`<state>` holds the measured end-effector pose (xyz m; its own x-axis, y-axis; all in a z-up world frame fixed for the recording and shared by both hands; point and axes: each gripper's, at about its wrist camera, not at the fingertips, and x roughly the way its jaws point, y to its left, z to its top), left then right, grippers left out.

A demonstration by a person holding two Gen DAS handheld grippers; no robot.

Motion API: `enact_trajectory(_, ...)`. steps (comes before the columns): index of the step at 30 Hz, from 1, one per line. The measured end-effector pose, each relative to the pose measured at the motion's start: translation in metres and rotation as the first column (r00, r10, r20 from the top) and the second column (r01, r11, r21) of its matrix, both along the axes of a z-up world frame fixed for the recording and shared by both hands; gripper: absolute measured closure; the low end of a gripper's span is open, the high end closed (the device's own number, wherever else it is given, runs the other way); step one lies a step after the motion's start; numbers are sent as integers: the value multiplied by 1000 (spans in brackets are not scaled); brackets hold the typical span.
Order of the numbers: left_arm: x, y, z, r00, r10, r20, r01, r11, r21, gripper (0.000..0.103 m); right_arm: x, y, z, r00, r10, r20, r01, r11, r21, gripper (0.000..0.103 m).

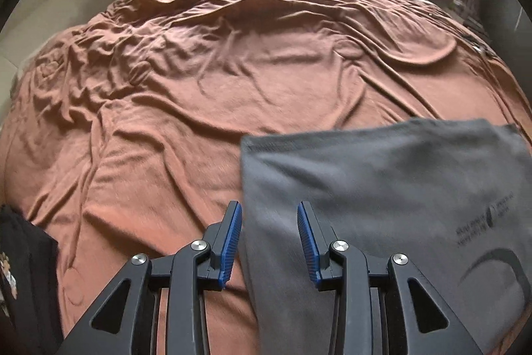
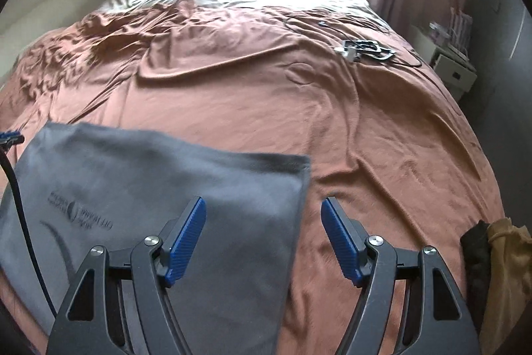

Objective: Fold small clothes

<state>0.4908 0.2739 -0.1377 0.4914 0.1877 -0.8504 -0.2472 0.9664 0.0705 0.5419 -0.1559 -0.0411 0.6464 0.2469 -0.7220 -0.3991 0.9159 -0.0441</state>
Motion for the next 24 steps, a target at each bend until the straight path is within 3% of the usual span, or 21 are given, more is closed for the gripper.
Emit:
enact_trajectory(9, -48, -25, -2, 997, -64, -42, 63, 997, -34, 66, -33, -9, -9, 991, 59, -118, -59, 998, 9, 33)
enact_trajectory(16, -93, -41, -11, 997, -58, -60, 53, 996, -76, 66, -65, -18, -9, 976, 131, -173, -127, 991, 32, 33)
enact_trajectory(20, -116, -51, -14, 997, -61, -52, 55, 992, -111, 66, -78, -22, -13, 967, 152, -206, -150, 988, 26, 53)
enact_trajectory(24, -132, -63, -14, 998, -53, -39, 47, 990, -136, 66, -87, -21, -15, 962, 162, -221, -161, 987, 24, 58)
